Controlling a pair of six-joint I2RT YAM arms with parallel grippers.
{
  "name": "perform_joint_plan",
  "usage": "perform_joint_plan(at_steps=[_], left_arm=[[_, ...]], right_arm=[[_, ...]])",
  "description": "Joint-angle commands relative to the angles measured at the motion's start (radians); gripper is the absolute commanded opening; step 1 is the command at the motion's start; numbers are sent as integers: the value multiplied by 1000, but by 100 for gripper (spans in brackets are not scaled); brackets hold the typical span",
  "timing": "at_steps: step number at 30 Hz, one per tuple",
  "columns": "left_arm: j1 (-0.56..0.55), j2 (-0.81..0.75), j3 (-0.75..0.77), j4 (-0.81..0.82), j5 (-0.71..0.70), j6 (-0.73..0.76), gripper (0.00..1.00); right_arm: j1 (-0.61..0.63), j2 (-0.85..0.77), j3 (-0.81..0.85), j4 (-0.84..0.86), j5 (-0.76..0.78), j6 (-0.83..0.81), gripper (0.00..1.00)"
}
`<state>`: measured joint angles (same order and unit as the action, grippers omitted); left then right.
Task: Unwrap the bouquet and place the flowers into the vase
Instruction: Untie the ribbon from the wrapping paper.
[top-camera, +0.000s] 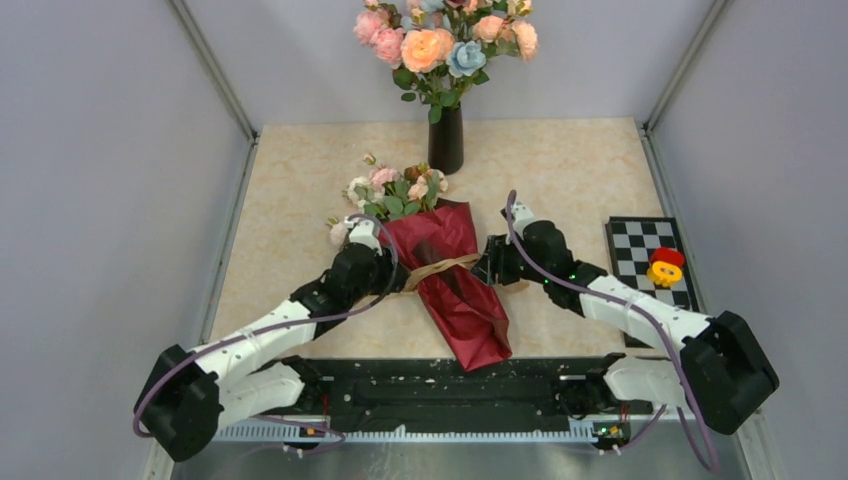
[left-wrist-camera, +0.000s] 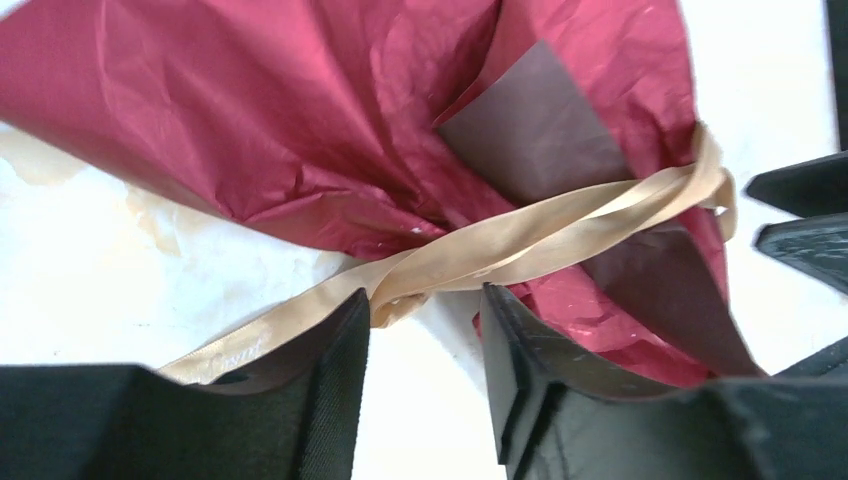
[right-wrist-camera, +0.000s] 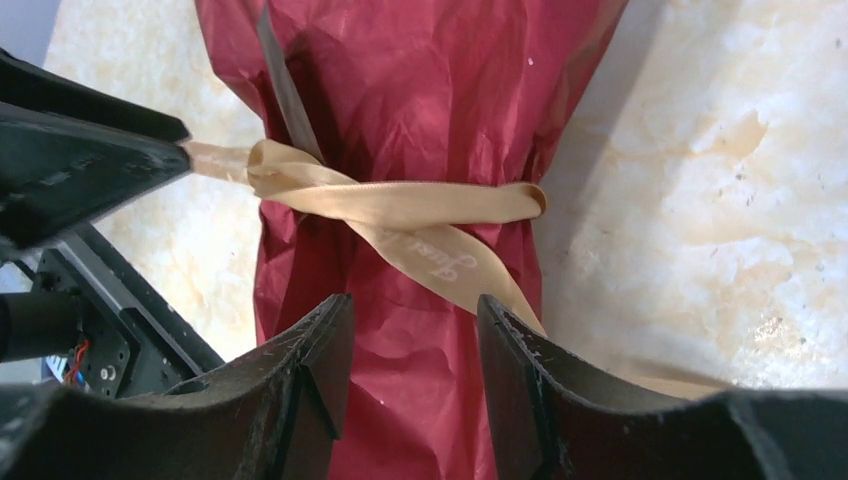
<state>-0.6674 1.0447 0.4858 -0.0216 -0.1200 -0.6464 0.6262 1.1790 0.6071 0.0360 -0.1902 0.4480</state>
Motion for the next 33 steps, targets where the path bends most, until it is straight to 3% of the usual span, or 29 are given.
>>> perform_joint_plan(at_steps=[1,6,16,33], left_arm=[[-7,-48,65,-31,-3,131,52],[-10,13,108,56,99,212,60],[-23,227,201,134,115,259,58],[-30,254,163,192,176,239,60]], right_arm=[[7,-26,-22,58,1,38,50],[7,-22,-29,96,29,88,49],[7,42,-16,243,4,247,46],[7,105,-31,329,18,364,43]])
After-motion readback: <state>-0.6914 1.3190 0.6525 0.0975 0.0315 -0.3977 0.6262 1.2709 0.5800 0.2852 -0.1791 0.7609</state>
